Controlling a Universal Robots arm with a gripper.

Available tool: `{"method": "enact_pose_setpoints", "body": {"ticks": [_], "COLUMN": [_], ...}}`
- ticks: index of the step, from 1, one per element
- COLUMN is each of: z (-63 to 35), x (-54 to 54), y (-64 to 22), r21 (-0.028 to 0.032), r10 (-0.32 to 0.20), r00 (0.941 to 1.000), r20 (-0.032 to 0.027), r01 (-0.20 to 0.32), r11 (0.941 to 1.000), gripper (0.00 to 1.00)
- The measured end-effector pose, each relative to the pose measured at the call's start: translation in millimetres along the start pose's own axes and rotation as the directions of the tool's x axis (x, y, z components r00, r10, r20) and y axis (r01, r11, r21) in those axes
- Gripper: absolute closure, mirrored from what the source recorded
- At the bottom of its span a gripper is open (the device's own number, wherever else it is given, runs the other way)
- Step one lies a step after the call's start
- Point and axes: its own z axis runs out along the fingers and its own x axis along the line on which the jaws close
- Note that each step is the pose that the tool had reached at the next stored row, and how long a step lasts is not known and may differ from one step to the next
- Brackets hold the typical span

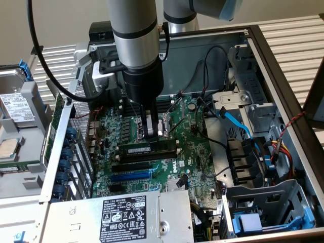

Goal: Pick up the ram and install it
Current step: 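Insert the ram into the slot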

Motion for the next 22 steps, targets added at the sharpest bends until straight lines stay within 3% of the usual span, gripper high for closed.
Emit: {"method": "enact_pose_setpoints", "body": {"ticks": [22], "z": [0.8], "x": [-0.3], "y": [0.0], "r21": [-0.0003], "r10": [0.005], "r00": [1.0000], "r20": [0.0003], "r01": [-0.005], "r11": [1.0000], "gripper": [0.86]}}
